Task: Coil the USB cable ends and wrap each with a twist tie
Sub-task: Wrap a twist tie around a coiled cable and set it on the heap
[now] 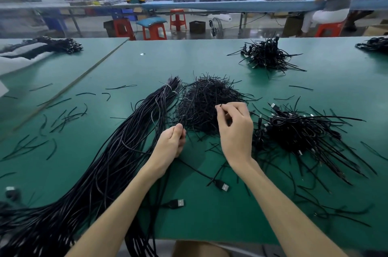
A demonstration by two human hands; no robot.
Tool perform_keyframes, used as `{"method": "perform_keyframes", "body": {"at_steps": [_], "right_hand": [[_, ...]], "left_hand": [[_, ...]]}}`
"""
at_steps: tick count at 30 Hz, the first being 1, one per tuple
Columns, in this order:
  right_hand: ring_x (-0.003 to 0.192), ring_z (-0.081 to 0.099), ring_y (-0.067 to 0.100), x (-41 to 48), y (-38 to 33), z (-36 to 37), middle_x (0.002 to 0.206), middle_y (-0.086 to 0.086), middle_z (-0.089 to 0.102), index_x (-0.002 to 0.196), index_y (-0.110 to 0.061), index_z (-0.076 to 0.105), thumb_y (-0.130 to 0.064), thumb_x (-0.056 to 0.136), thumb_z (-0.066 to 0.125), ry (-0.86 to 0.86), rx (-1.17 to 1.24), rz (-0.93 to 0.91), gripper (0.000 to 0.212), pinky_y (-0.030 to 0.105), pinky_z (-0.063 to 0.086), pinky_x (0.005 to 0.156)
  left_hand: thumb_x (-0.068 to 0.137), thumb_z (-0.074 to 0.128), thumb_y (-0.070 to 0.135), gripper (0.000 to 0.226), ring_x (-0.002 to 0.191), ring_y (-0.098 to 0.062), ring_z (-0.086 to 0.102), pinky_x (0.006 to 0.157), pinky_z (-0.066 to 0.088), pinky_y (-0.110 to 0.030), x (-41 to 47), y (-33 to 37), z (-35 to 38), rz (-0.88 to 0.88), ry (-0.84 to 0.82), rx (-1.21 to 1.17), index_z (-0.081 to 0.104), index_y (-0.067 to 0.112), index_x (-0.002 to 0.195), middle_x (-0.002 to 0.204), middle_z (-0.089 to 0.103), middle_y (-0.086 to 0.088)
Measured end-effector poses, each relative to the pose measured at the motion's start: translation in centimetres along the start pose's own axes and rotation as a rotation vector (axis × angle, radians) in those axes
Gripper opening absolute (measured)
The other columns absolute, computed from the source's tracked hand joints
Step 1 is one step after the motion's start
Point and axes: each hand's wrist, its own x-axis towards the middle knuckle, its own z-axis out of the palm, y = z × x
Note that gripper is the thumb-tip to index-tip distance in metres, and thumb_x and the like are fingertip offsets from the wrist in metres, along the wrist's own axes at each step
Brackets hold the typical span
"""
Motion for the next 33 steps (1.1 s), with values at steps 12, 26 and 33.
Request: {"method": "perform_keyframes", "body": {"at_steps": [12, 26, 33], "right_hand": [[0.068, 0.07, 0.021, -5.1, -1.7, 1.9, 0.076, 0.004, 0.072, 0.096, -0.011, 0.065, -0.016, 0.105, 0.052, -0.291, 0.575, 0.41, 0.017, 0.039, 0.056, 0.06], [0.066, 0.063, 0.015, -5.3, -0.1, 1.5, 0.076, 0.008, 0.071, 0.094, -0.007, 0.064, -0.024, 0.088, 0.078, -0.336, 0.694, 0.577, 0.023, 0.023, 0.052, 0.062], [0.055, 0.054, 0.012, -5.2, -0.7, 1.1, 0.067, 0.005, 0.07, 0.091, -0.005, 0.059, -0.035, 0.081, 0.08, -0.329, 0.746, 0.603, 0.038, 0.02, 0.048, 0.057]], "left_hand": [[0.112, 0.036, 0.027, 0.037, 0.046, -0.007, 0.023, 0.04, 0.021, -0.018, -0.5, 0.8, 0.2, -0.006, -0.026, -0.028, 0.045, 0.013, 0.079, 0.056, 0.033, 0.01], [0.105, 0.037, 0.043, 0.046, 0.065, -0.01, 0.05, 0.067, 0.041, -0.036, -1.7, 0.1, 0.9, 0.214, -0.074, 0.396, 0.06, 0.017, 0.075, 0.07, 0.058, 0.008], [0.104, 0.023, 0.061, 0.064, 0.063, -0.011, 0.049, 0.067, 0.041, -0.038, -1.5, -0.4, 1.0, 0.195, -0.099, 0.416, 0.062, 0.019, 0.077, 0.074, 0.063, -0.003]]}}
